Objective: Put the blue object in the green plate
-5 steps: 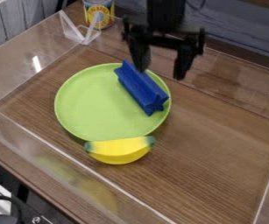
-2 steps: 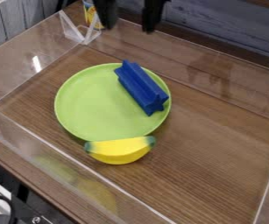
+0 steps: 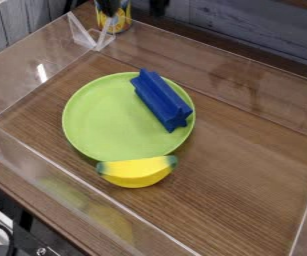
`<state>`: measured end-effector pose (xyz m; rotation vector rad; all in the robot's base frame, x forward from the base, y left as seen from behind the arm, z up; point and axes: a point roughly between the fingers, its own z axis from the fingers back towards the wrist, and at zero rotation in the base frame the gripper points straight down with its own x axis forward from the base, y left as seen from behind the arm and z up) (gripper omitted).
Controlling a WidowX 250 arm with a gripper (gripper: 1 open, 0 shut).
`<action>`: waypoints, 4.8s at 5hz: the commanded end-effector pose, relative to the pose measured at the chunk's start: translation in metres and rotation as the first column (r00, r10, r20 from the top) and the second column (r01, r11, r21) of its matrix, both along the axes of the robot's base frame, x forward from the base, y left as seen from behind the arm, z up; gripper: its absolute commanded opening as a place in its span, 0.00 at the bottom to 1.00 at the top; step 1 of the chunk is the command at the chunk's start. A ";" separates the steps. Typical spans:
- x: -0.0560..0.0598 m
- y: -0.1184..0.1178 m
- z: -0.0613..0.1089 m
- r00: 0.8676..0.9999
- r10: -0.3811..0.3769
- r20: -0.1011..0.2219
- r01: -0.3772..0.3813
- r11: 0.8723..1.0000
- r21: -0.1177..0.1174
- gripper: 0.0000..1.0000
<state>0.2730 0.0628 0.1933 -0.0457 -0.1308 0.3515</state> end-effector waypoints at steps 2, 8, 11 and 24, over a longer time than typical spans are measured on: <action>0.008 0.012 0.010 0.999 -0.009 0.048 0.008 0.999 0.033 1.00; 0.014 -0.003 -0.048 0.998 -0.058 0.037 0.057 0.998 0.030 1.00; 0.017 -0.002 -0.062 0.988 -0.139 0.061 0.137 0.990 0.029 1.00; 0.055 0.033 -0.053 0.936 0.313 0.159 -0.324 0.945 0.048 0.00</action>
